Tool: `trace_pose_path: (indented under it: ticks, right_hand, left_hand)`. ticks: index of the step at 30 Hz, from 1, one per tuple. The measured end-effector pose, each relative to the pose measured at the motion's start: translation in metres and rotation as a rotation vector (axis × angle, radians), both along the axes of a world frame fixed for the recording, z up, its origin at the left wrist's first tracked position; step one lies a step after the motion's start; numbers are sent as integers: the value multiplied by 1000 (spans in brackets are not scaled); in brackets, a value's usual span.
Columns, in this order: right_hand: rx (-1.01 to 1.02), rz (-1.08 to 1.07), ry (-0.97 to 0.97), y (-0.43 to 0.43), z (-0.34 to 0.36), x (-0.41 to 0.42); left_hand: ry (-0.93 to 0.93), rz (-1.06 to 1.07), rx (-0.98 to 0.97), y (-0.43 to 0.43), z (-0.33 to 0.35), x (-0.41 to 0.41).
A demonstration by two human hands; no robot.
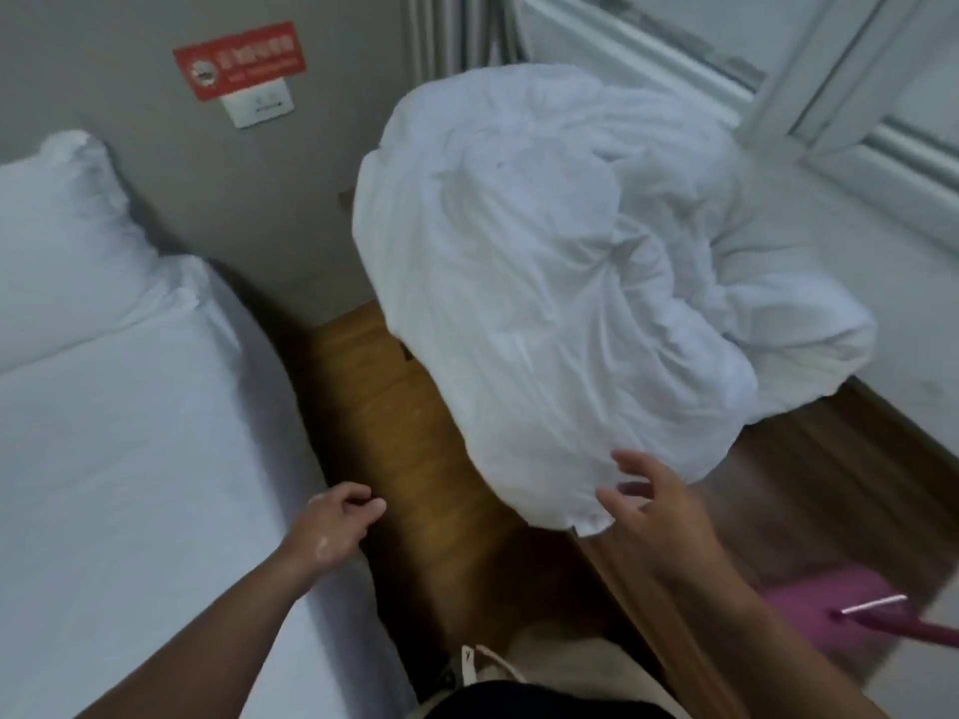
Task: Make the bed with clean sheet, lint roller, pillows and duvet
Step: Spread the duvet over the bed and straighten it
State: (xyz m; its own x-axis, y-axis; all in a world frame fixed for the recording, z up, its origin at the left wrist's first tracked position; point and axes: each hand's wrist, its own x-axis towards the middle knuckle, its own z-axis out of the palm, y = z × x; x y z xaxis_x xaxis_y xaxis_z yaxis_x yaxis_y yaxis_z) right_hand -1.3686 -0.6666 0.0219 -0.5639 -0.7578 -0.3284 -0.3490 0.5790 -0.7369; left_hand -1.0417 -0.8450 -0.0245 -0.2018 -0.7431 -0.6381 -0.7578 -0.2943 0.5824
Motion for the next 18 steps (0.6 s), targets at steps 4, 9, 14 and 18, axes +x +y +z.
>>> trace_pose_path:
  ticks: [4, 9, 14, 18]
  right_hand:
    - [-63, -131, 231, -45, 31, -56]
    - [-27, -196, 391, -134, 70, -141]
    - [101, -221, 364, -228, 83, -236]
    - [198, -146, 215, -278, 69, -271]
  left_hand:
    - [75, -80, -171, -80, 29, -86]
    - [229, -26, -413, -172, 94, -183]
    - [90, -75, -319, -253, 115, -239]
    - [58, -113, -216, -279, 93, -261]
